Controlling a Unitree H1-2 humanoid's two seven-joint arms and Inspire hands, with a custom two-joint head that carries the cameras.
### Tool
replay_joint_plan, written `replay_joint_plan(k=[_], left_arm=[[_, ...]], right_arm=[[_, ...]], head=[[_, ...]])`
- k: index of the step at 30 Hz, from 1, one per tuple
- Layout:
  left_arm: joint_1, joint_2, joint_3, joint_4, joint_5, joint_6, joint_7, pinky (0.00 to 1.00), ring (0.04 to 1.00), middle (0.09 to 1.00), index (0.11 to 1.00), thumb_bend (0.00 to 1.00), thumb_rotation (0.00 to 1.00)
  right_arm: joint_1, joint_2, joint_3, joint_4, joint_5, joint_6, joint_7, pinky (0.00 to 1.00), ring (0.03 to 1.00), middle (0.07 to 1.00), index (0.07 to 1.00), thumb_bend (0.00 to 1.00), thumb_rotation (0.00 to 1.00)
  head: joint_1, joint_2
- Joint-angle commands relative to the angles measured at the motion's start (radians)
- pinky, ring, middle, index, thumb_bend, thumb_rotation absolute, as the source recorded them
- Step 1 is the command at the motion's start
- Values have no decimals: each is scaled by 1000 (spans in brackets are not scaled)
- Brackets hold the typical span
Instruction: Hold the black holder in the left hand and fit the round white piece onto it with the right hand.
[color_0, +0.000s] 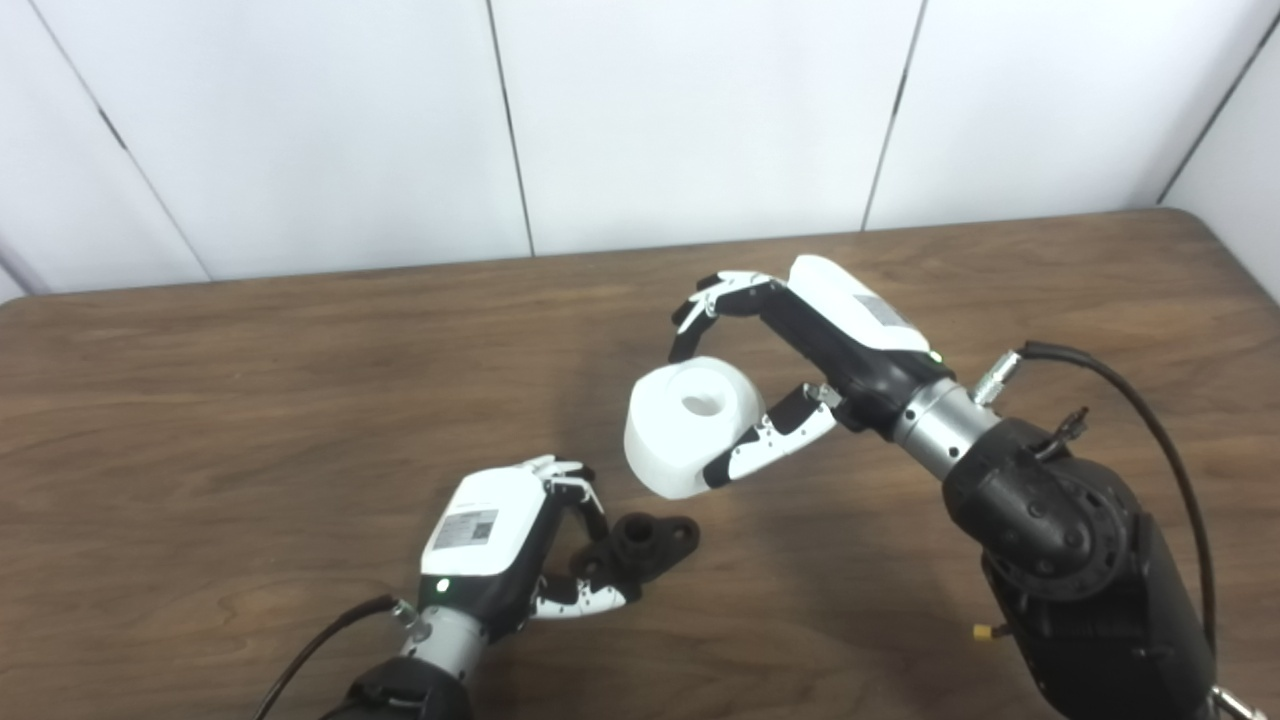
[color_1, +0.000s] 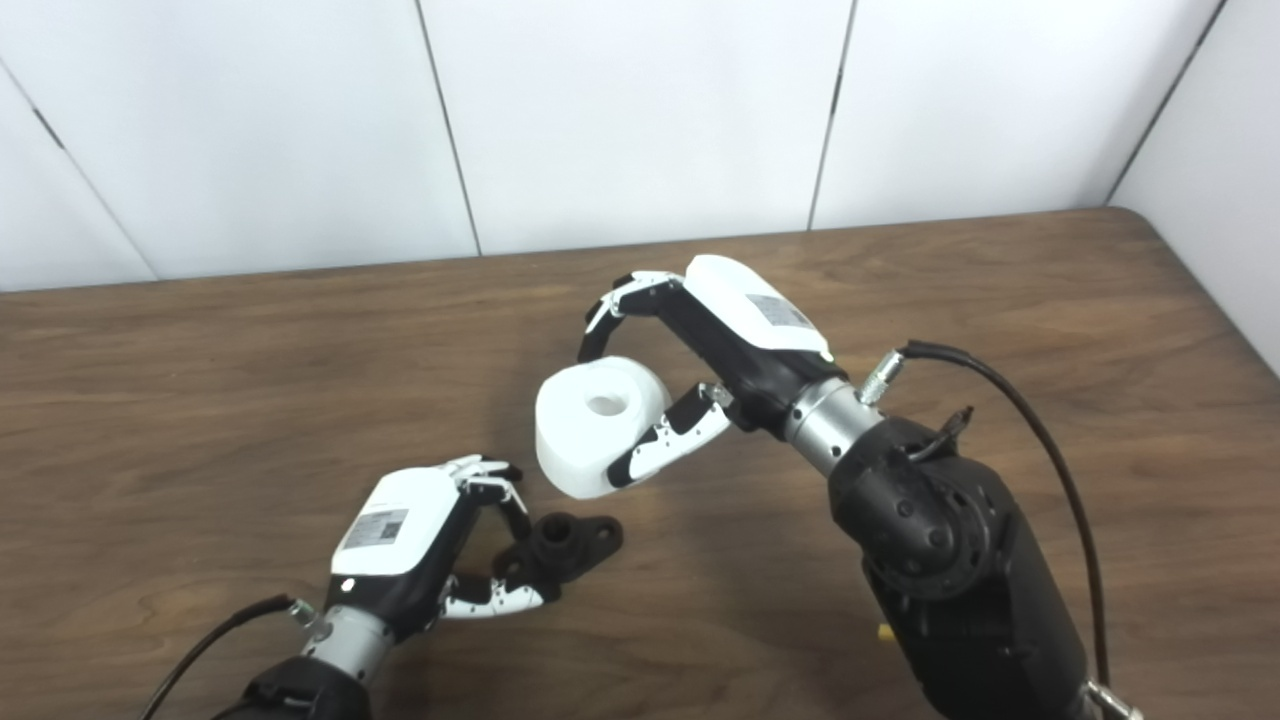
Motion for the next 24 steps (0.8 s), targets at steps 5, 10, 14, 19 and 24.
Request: replay_joint_plan(k=[5,10,14,19,24], left_arm=[[16,-10,-29,32,9,18,-72,826,864,806,489,518,60],[16,-13,-33,32,18,19,-69,821,856,802,489,518,60],[14,-15,-35,33,21,23,-76,825,863,805,489,518,61],[15,-16,-37,33,24,24,-77,826,864,806,489,518,61],[15,-15,-36,31,23,25,-80,829,865,806,489,519,60]], right_arm=[[-11,18,21,-17,-9,-2,10,802,878,758,481,526,139],[12,28,33,-14,-7,-11,4,794,873,756,481,526,138],[27,33,41,3,-3,-33,-10,798,872,754,482,526,139],[40,37,64,29,-11,-52,-24,810,871,752,482,526,138],[46,36,76,51,-18,-80,-40,821,873,744,482,525,137]], head=[[10,4],[17,3],[19,0],[23,-1],[22,-1]])
